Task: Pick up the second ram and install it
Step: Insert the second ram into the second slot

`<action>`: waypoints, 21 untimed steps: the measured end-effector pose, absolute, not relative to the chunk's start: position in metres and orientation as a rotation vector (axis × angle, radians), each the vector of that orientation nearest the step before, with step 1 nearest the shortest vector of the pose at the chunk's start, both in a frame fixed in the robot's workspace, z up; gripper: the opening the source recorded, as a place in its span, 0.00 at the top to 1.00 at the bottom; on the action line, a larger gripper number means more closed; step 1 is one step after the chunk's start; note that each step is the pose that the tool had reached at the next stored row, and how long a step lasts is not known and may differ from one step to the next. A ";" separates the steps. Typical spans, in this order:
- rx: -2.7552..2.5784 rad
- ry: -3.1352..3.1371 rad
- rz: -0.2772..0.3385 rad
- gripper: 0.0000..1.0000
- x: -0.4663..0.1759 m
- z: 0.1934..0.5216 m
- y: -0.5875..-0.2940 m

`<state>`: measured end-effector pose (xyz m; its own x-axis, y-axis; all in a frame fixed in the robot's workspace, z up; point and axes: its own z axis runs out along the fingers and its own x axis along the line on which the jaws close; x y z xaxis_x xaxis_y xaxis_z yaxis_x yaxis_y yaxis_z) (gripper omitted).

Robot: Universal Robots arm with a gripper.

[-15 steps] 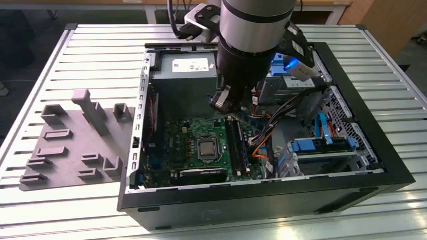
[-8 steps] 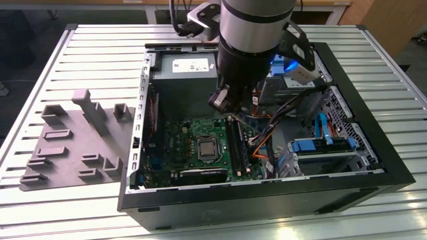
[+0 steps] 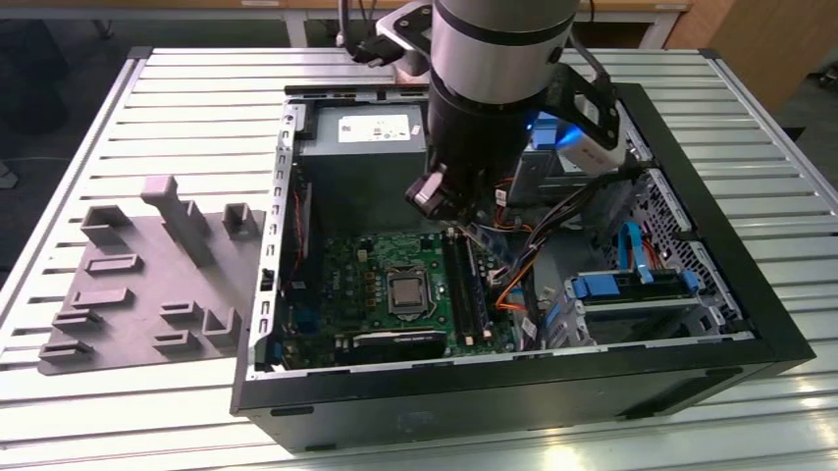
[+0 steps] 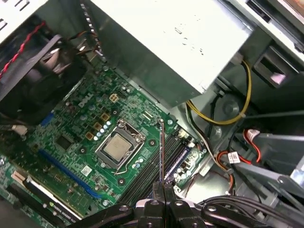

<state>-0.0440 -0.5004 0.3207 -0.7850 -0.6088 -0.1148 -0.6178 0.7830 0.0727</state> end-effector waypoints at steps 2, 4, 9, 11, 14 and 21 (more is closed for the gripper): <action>-0.954 2.898 0.161 0.89 -0.044 0.321 -0.500; -0.920 2.908 0.159 0.89 -0.044 0.321 -0.500; -0.831 2.931 0.155 0.89 -0.044 0.320 -0.500; -0.789 2.942 0.153 0.89 -0.044 0.320 -0.500; -0.726 2.956 0.150 0.89 -0.044 0.320 -0.500; -0.583 2.983 0.143 0.89 -0.044 0.320 -0.500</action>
<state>-0.0440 -0.5004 0.3200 -0.9219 -0.3701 -0.1148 -0.3794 0.9224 0.0727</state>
